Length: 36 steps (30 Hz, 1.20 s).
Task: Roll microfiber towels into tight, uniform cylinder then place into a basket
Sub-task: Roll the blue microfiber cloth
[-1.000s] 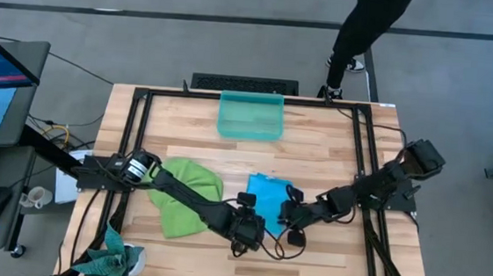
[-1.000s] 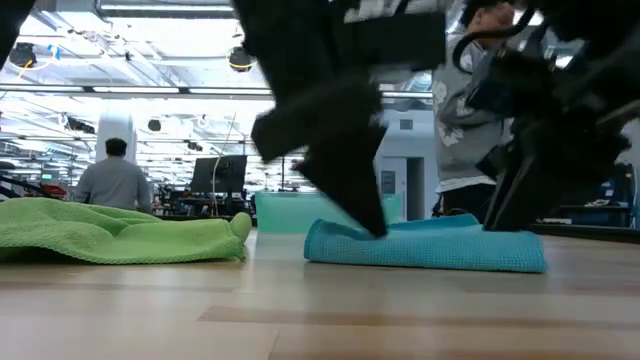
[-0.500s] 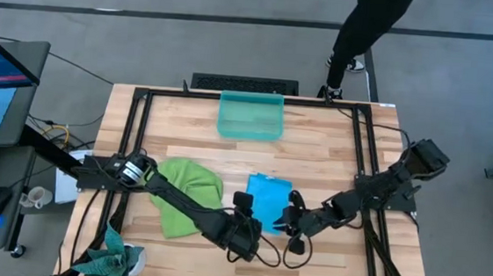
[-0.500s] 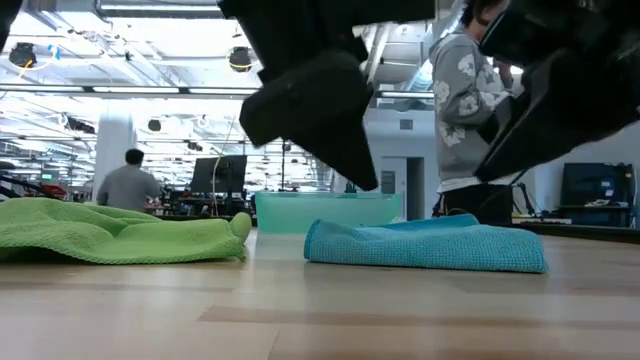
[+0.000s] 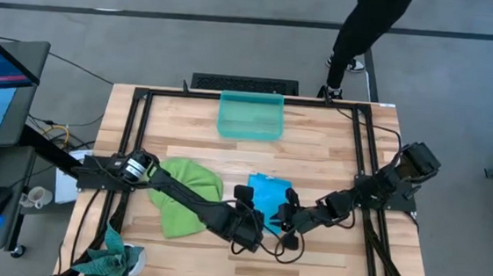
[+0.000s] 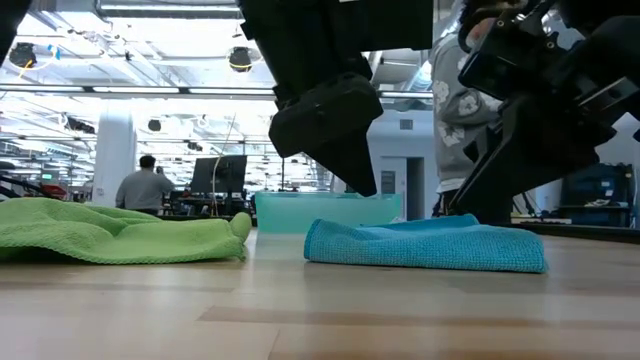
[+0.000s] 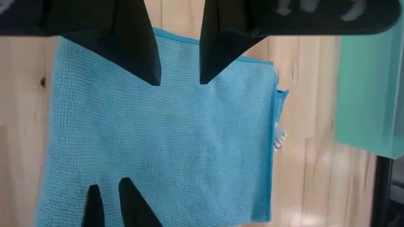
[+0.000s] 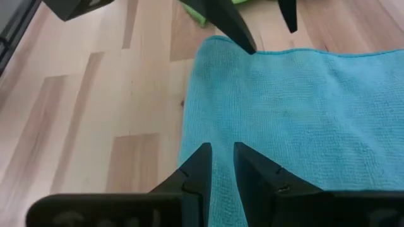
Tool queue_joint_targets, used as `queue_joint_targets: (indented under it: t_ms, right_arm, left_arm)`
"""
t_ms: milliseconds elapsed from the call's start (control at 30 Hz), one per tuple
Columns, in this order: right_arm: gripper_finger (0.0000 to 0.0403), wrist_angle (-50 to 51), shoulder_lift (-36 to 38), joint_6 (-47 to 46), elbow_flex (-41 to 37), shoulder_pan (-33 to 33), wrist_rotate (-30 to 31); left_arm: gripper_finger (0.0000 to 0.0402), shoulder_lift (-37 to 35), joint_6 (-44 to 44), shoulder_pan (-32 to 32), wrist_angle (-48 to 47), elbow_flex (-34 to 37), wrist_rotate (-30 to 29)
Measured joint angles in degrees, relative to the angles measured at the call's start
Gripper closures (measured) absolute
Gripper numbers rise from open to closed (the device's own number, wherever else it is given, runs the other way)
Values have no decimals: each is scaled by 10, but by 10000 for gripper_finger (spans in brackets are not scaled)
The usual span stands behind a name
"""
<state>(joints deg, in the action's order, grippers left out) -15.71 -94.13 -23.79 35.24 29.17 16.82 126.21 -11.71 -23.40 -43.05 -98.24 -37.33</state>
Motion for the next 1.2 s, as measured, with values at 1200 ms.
queue_joint_targets:
  t_ms: [1200]
  right_arm:
    - [312,143,1,-63,1,-12,29]
  left_arm:
    - [299,0,-26,0,4,0,35]
